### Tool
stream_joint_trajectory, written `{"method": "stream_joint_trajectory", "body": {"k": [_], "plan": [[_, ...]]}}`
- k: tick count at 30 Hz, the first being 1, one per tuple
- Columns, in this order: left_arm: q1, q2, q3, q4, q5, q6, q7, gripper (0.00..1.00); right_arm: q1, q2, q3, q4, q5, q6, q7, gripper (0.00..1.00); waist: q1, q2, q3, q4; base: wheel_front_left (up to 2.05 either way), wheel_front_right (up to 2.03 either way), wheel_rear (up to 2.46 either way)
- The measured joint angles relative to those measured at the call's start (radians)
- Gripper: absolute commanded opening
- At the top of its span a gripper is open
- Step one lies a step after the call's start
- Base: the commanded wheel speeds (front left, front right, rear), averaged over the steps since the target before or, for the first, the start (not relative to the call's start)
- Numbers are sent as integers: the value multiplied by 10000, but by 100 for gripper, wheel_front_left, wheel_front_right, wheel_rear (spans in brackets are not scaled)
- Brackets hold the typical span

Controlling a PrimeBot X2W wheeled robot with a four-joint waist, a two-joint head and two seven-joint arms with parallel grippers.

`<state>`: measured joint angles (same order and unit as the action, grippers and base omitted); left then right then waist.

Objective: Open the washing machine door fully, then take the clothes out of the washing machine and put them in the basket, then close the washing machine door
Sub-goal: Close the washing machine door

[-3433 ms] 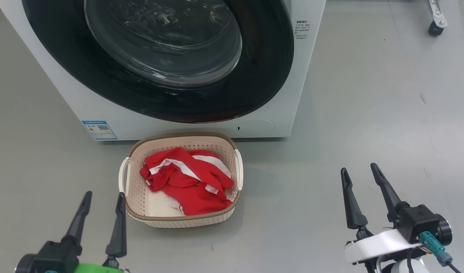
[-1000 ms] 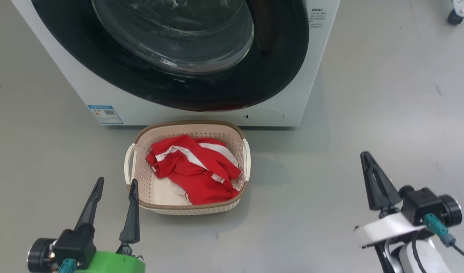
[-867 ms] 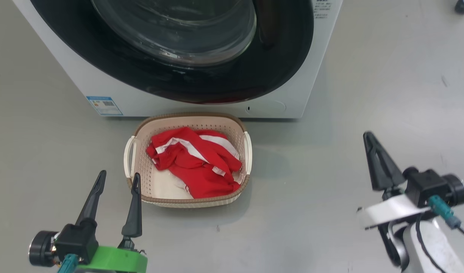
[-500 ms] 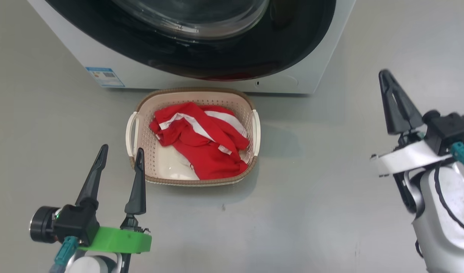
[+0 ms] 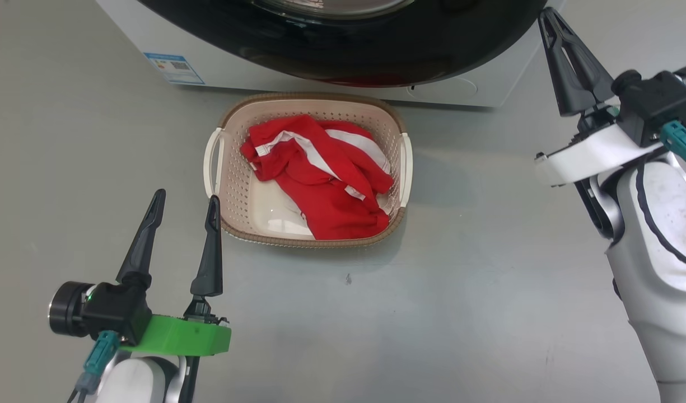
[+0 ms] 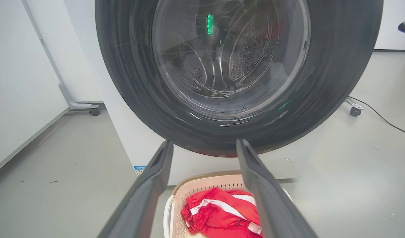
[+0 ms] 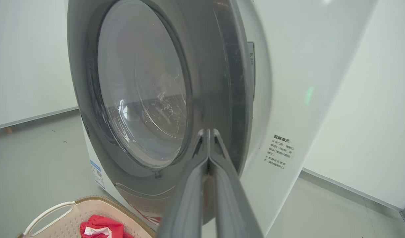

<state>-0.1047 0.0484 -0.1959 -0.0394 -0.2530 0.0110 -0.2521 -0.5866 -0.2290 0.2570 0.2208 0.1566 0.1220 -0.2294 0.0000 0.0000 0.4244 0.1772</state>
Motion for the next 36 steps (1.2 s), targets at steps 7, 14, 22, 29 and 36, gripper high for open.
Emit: {"method": "stream_joint_trajectory", "body": {"k": [7, 14, 22, 29, 36], "plan": [[-165, -27, -17, 0, -2, 0, 0, 100, -966, 17, 418, 472, 46, 0, 56, 0, 0, 0, 307, 214, 0, 0, 0], [-247, -58, -19, 52, -4, 0, 0, 100, -1570, -40, 713, 1166, 284, 2, 40, 0, 0, 0, 442, 341, 0, 0, 0], [-295, -67, -86, 113, -4, 0, 0, 100, -1998, -90, 738, 1689, 713, 2, 25, 0, 0, 0, 487, 426, 0, 0, 0], [-356, -82, -128, 130, -2, 0, 0, 100, -2462, -240, 784, 2090, 884, 35, -48, 0, 0, 0, 575, 500, 0, 0, 0], [-462, -102, -345, 65, -17, 0, 0, 100, -3052, -397, 757, 2412, 953, 90, -48, 0, 0, 0, 733, 616, 0, 0, 0]]}}
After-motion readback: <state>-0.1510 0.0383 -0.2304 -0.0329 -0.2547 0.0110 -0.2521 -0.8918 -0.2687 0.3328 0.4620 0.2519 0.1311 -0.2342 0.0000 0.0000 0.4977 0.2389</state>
